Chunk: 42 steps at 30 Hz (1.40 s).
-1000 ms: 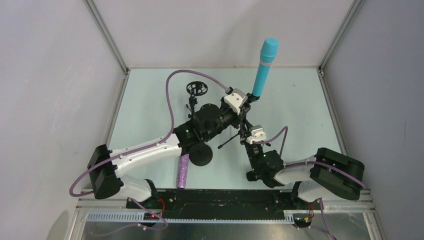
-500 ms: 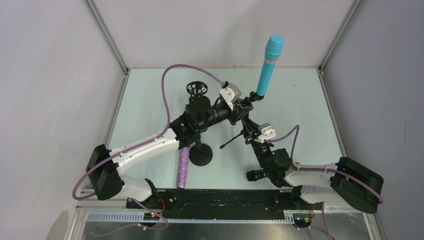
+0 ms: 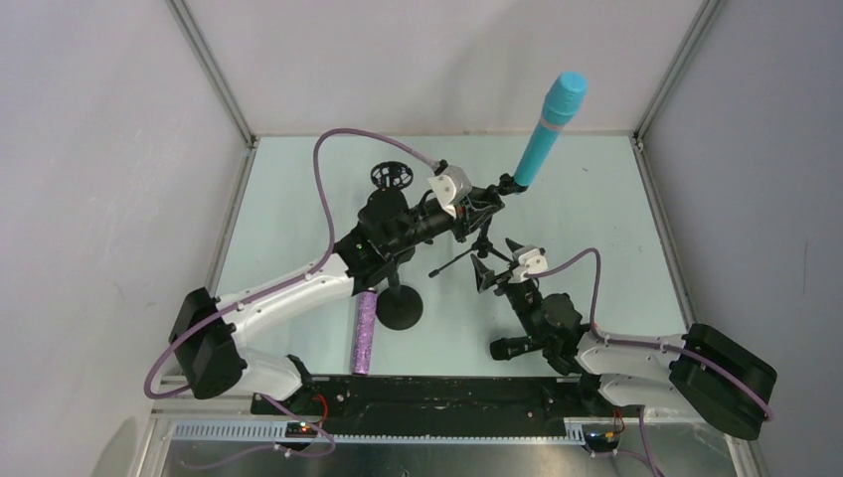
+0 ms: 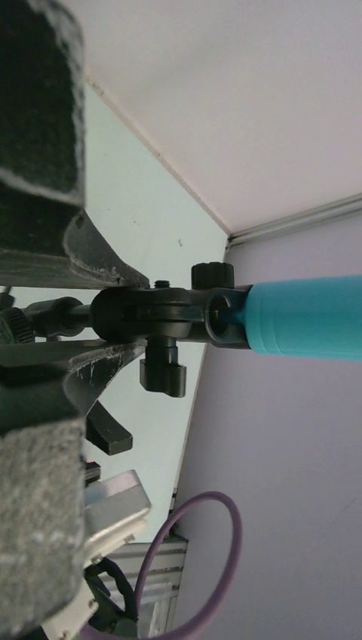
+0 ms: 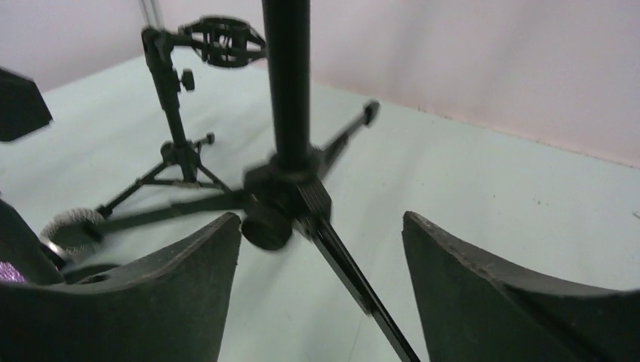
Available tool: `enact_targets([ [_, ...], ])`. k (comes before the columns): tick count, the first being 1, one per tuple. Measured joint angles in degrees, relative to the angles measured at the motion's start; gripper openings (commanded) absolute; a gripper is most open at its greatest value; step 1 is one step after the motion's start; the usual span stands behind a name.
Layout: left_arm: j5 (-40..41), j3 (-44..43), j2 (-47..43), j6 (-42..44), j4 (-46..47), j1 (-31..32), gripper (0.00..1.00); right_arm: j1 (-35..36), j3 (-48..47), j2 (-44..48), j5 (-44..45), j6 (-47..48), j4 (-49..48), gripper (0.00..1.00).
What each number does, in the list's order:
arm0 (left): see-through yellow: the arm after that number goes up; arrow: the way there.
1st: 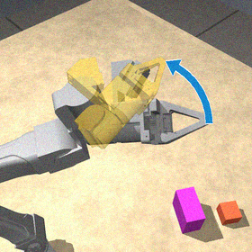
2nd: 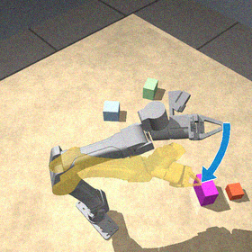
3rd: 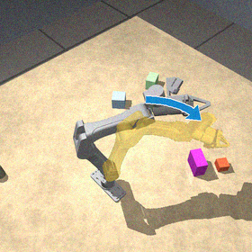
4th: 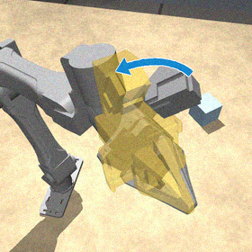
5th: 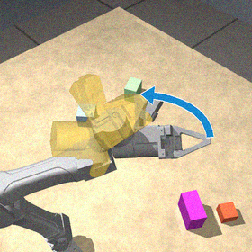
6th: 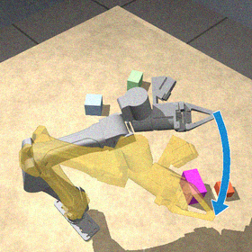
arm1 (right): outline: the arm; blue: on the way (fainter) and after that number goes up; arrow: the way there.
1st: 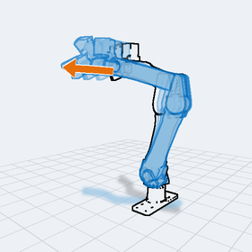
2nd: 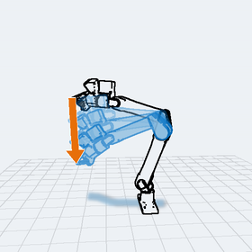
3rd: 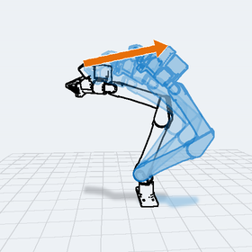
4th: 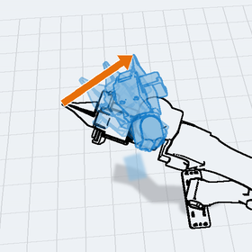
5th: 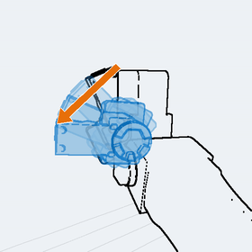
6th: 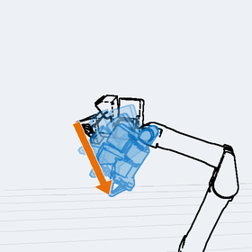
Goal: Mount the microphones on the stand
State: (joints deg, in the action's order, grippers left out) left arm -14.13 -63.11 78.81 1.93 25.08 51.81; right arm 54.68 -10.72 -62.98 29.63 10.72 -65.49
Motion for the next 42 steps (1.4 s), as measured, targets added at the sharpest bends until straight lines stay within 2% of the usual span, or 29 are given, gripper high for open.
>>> enact_targets([
  [2, 0.0, 0.15, 0.0, 0.68, 1.2, -0.09, 0.0, -0.17, 0.59, 0.24, -0.35, 0.0, 1.6, 0.95],
  [6, 0.28, 0.44, 0.04, 1.66, 3.93, -0.17, 0.0, -0.57, 2.4, 1.22, -1.31, -0.17, 4.81, 0.99],
  [22, 0.98, 0.42, 5.49, 1.88, 9.2, -1.38, 0.0, -4.74, 5.22, 8.15, -8.79, -4.74, 9.75, 1.0],
  [32, 1.92, -2.97, 14.12, 1.9, 12.85, -2.64, 0.0, -7.19, 5.22, 10.38, -10.67, -9.94, 15.21, 1.0],
  [42, 2.03, -7.61, 22.91, -1.84, 21.14, -4.5, 0.0, -9.84, 5.22, 14.16, -10.64, -13.4, 18.23, 0.99],
])
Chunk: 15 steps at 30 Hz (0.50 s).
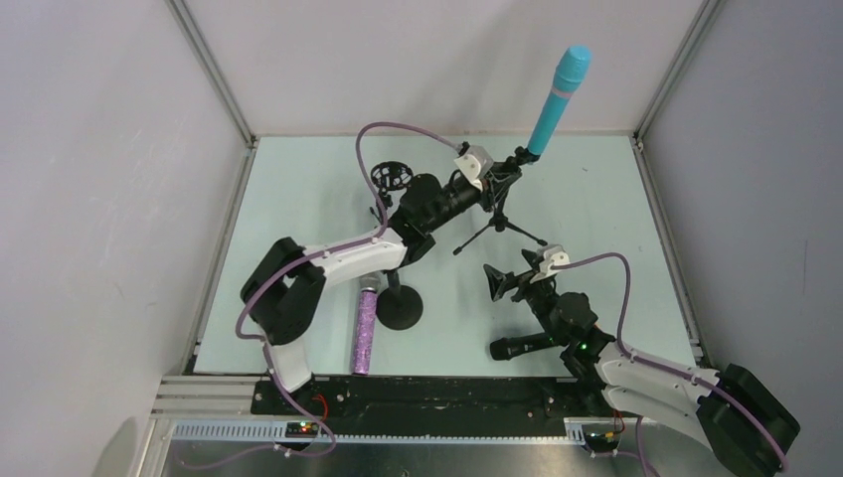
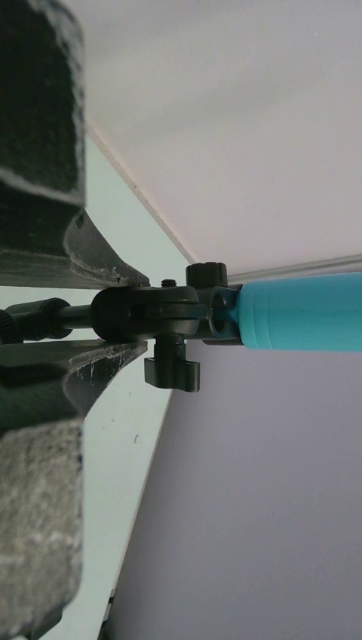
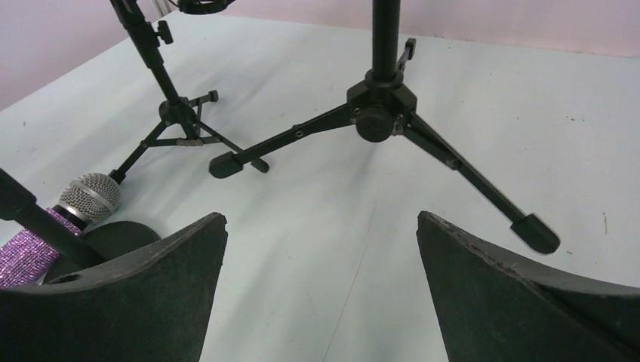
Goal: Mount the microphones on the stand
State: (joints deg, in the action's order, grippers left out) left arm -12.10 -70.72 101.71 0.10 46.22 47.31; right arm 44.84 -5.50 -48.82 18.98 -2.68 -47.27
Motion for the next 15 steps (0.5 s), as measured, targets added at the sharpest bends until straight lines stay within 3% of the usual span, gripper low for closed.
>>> enact_targets([
  [15, 5.33, -13.66, 16.5, -1.66, 7.34, -2.73, 0.0, -4.98, 0.9, 2.6, 1.07, -5.18, 2.21, 0.99],
])
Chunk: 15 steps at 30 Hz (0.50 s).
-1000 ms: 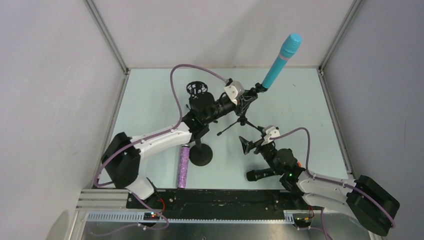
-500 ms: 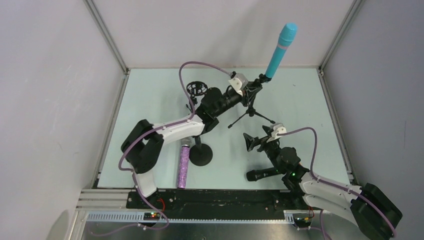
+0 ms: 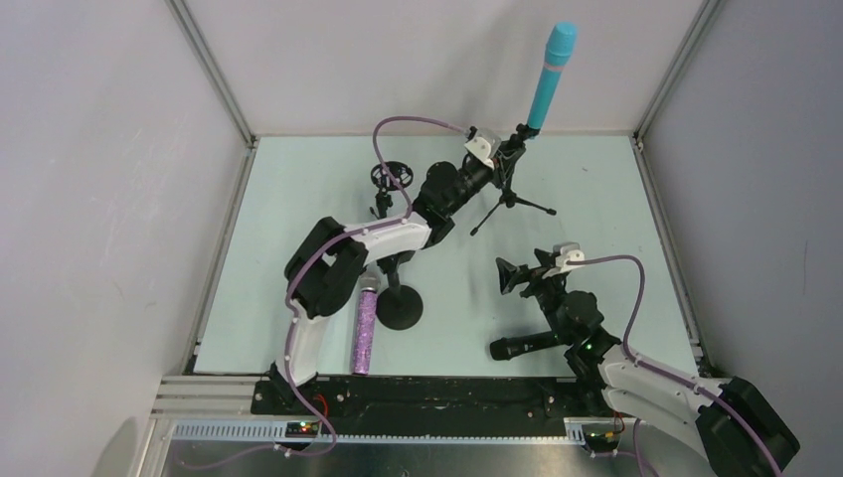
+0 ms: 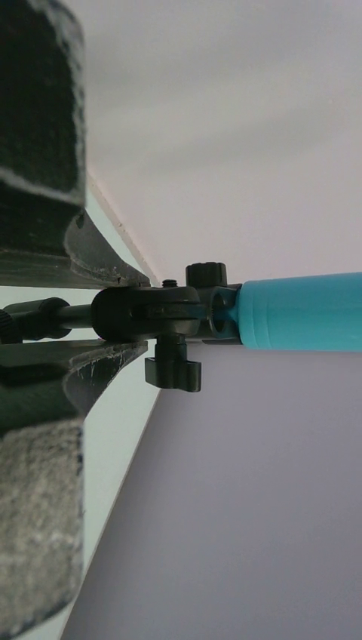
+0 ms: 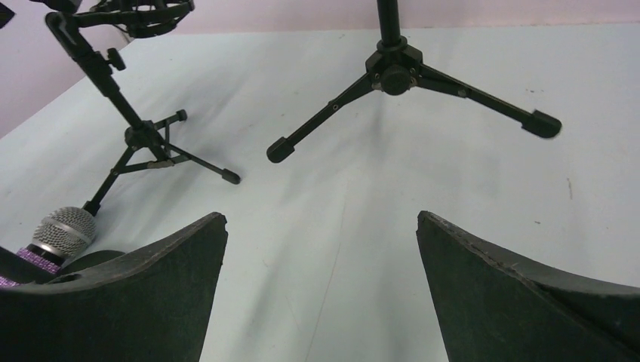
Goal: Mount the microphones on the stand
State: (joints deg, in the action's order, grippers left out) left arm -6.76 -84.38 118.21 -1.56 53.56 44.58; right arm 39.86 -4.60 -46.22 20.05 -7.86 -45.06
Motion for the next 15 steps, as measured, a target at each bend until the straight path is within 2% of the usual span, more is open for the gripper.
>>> enact_targets([
  [15, 7.91, -16.46, 15.08, 1.86, -1.31, -1.84, 0.0, -3.78, 0.66, -0.2, -1.79, -3.13, 0.68, 0.99],
])
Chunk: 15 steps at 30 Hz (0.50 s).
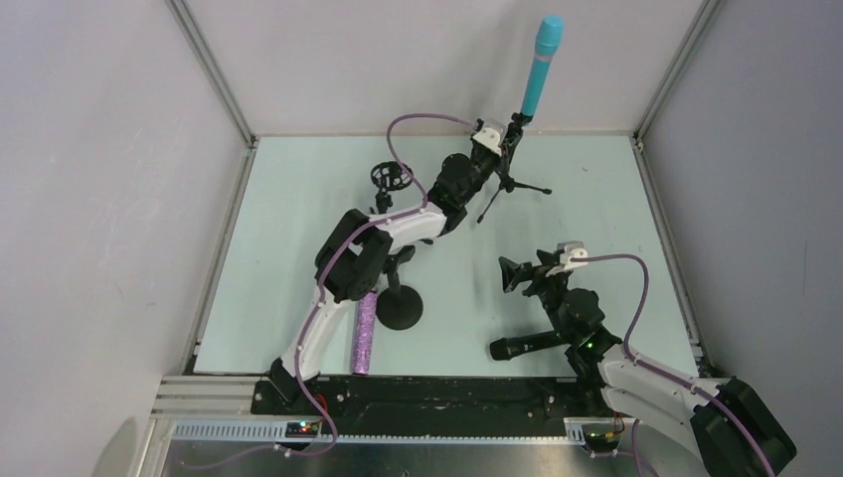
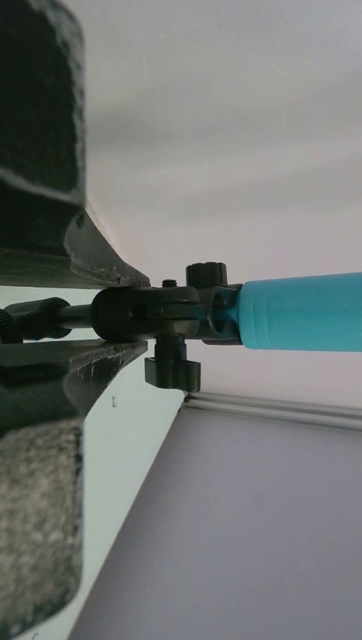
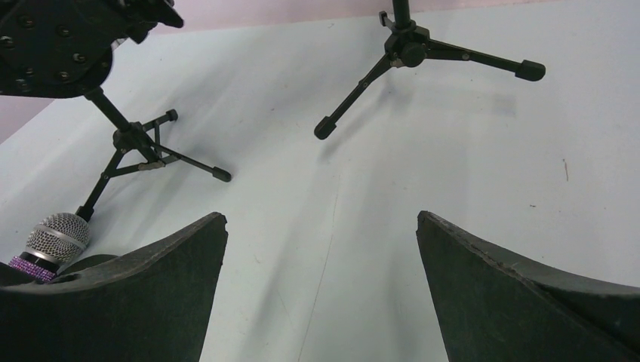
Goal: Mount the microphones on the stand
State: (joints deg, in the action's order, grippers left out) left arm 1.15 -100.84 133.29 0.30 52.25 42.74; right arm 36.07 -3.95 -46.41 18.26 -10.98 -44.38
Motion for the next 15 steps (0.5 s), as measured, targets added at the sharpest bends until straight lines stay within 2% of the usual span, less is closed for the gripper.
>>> enact_targets([
  [15, -1.97, -8.72, 7.98, 0.79, -3.48, -1.29, 0.0, -1.18, 0.0, -0.92, -2.29, -1.03, 0.02, 1.0],
])
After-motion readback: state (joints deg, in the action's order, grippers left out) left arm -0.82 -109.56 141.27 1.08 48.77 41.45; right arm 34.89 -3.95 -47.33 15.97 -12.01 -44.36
